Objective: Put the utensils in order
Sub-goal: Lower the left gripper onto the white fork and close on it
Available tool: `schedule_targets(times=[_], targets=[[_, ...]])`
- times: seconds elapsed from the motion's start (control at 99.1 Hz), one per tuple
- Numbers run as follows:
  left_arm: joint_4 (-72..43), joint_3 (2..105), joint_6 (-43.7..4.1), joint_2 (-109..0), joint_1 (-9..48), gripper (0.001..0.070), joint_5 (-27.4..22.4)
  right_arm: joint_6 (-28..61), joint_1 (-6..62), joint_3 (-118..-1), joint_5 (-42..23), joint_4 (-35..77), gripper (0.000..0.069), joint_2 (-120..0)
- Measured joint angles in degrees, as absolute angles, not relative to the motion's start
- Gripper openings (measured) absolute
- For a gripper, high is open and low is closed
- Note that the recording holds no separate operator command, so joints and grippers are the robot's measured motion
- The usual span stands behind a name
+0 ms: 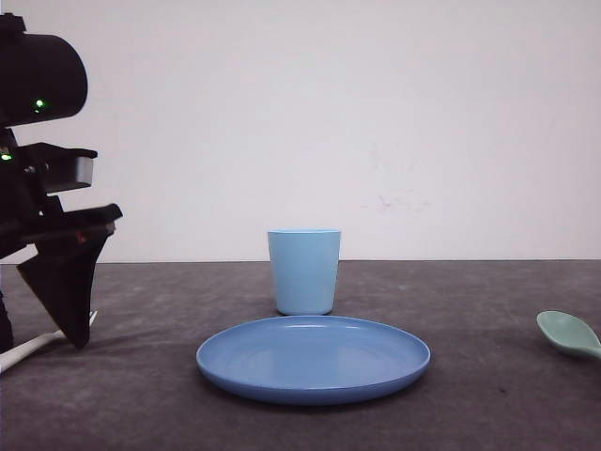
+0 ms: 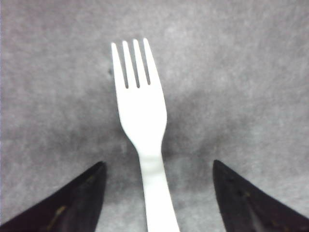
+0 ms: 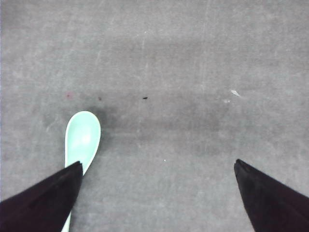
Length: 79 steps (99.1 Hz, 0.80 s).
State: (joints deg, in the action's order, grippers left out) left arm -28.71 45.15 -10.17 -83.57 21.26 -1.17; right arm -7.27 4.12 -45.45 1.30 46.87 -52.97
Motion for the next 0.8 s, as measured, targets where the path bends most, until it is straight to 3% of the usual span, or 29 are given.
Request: schedule_targets(times=[0.373, 0.545, 0.676, 0.797], targets=[[-28.1, 45.1, -11.3, -84.0, 22.0, 0.0378, 1.1, -7.2, 4.1, -45.5, 1.3, 46.9, 0.0631, -53.0], [-27.9, 45.1, -11.4, -84.1, 22.0, 0.0199, 1.6, -7.2, 4.1, -45.5, 1.3, 46.9, 0.0631, -53.0], [-27.9, 45.1, -11.4, -84.2, 22.0, 0.0143, 1.6, -7.2, 4.1, -45.5, 1.3, 46.9, 0.0631, -53.0], [-28.1, 45.2, -11.4, -84.2, 22.0, 0.0048, 1.6, -7.2, 4.1, -45.5, 1.3, 46.9, 0.0631, -53.0]])
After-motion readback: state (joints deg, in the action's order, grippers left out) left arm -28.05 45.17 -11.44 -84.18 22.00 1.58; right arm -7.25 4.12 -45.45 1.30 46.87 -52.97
